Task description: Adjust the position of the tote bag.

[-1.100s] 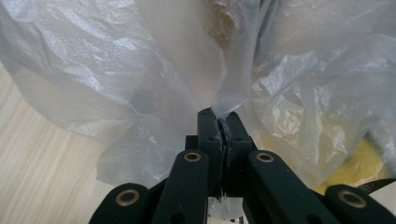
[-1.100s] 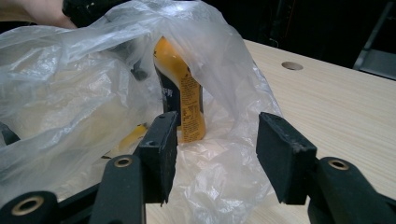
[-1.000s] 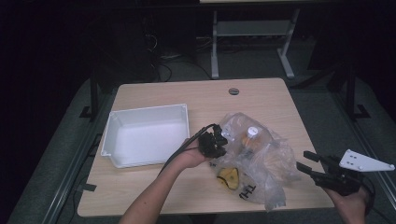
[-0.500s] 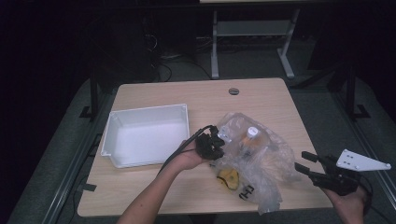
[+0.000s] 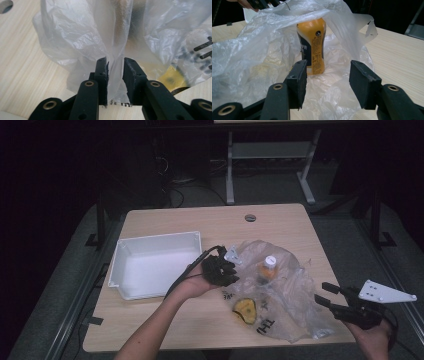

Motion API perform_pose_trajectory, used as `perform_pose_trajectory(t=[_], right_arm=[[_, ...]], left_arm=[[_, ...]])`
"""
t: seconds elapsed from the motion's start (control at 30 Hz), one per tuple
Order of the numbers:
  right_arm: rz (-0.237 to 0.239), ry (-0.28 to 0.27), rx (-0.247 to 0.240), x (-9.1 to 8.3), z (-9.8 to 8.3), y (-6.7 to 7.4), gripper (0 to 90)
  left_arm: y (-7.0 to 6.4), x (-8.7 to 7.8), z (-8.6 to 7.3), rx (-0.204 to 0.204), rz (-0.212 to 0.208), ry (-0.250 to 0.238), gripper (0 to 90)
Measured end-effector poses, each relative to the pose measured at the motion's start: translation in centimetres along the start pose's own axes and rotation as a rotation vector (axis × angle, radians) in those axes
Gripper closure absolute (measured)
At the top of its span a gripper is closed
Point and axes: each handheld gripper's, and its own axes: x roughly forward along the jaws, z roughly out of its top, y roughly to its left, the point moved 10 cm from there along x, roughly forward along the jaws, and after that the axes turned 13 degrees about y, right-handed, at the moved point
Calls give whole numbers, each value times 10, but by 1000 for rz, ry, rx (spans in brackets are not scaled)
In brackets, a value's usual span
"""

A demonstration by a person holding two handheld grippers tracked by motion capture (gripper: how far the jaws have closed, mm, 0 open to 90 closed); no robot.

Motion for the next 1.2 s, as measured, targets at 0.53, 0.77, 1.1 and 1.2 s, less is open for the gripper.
perform_pose_trajectory(t=[0.53,0.77,1.1,1.2], right_arm=[[-1,-5,5,0,-1,-4,476],[2,-3,6,0,-2,-4,476],[4,-7,10,0,-2,-5,475],[4,-7,10,0,-2,-5,475]], left_arm=[[-27,-36,28,67,-43,-81,670],[-45,-38,41,125,-83,-86,649],[-63,-29,57,171,-110,-77,570],[-63,-25,59,169,-113,-69,539]])
